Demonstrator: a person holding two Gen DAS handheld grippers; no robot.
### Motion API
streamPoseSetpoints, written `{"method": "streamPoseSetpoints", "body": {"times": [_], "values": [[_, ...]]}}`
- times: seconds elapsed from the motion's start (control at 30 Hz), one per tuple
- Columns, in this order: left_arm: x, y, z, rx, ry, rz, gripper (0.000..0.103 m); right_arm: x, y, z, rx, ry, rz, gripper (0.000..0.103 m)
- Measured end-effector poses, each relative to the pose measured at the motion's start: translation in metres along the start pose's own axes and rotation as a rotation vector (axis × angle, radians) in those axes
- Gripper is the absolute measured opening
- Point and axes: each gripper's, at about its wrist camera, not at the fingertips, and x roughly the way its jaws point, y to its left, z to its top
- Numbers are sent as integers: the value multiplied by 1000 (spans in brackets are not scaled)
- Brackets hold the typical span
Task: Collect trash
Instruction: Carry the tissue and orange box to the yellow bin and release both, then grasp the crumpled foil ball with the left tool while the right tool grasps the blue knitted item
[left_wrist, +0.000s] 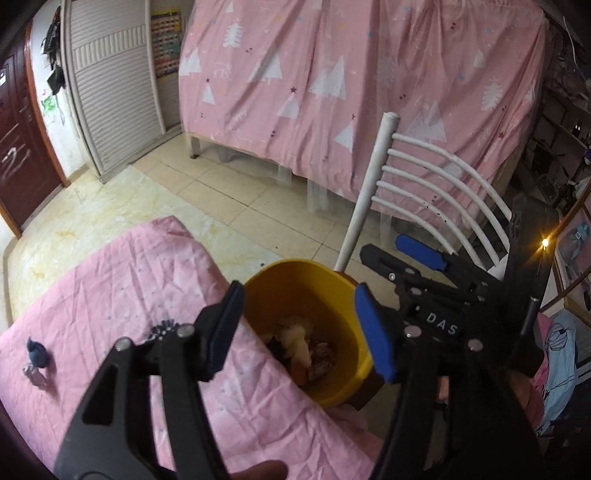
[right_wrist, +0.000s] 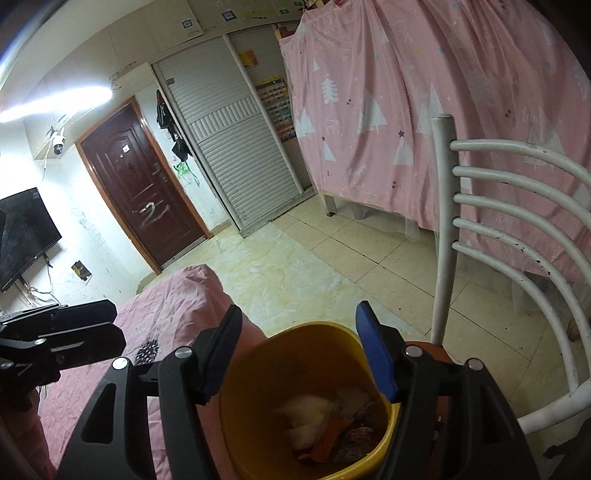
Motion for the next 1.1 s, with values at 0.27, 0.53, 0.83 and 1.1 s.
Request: {"method": "streamPoseSetpoints", "body": {"times": [0.27,0.53,0.83,1.1], "values": [[-23,29,-6,-29,-50,46,59,1,28,-3,-50,11,35,62],[-44,63,-13,-73,-92,63,59,15,65,-9,-101,46,47,62],[-62,108,-27,-148,-119,78,60,26,110,-7,-166,68,63,67],[-75,153,-46,-219,-137,126,67,48,162,-12,-257,123,94,68]]}}
